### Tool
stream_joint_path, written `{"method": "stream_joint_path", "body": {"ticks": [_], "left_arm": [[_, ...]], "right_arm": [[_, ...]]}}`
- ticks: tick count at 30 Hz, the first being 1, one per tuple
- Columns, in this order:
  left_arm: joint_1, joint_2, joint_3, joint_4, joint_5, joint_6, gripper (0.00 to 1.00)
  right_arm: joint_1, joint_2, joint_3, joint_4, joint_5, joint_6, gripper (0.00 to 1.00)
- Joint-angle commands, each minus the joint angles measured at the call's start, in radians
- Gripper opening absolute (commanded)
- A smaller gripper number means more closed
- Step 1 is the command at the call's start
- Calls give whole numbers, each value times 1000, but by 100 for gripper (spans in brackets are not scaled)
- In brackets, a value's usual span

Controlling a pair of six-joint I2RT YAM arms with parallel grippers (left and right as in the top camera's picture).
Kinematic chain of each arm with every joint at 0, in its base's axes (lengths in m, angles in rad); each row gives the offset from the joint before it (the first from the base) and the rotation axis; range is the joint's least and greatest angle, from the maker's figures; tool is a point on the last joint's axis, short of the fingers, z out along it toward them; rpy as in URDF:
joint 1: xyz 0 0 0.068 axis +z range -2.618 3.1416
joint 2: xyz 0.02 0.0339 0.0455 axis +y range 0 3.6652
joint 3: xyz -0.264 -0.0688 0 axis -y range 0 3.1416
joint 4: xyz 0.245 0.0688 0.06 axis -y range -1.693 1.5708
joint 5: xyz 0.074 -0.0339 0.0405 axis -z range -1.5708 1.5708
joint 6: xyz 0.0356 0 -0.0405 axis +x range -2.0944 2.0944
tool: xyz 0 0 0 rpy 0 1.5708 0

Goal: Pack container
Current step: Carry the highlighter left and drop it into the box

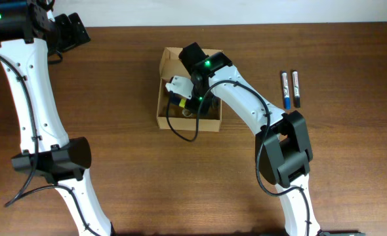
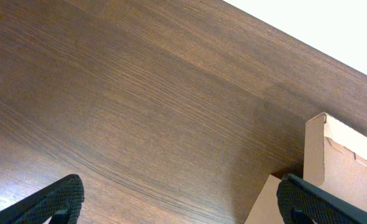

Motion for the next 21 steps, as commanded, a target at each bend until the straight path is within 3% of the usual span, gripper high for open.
{"method": "stream_joint_path", "body": {"ticks": [1,5,8,16,21], "left_arm": [[5,-1,18,-1,11,11,100],[5,-1,18,-1,11,11,100],[5,-1,18,-1,11,11,100],[5,-1,18,-1,11,11,100],[5,-1,18,-1,11,11,100]], "right_arm": [[-1,3,-4,5,-2,46,29],[-1,-5,23,-8,48,122,31],[-1,-21,81,-47,75,121,38],[-13,-180,271,-153,292,248,34],[-141,-381,268,-149,327,351,29]]}}
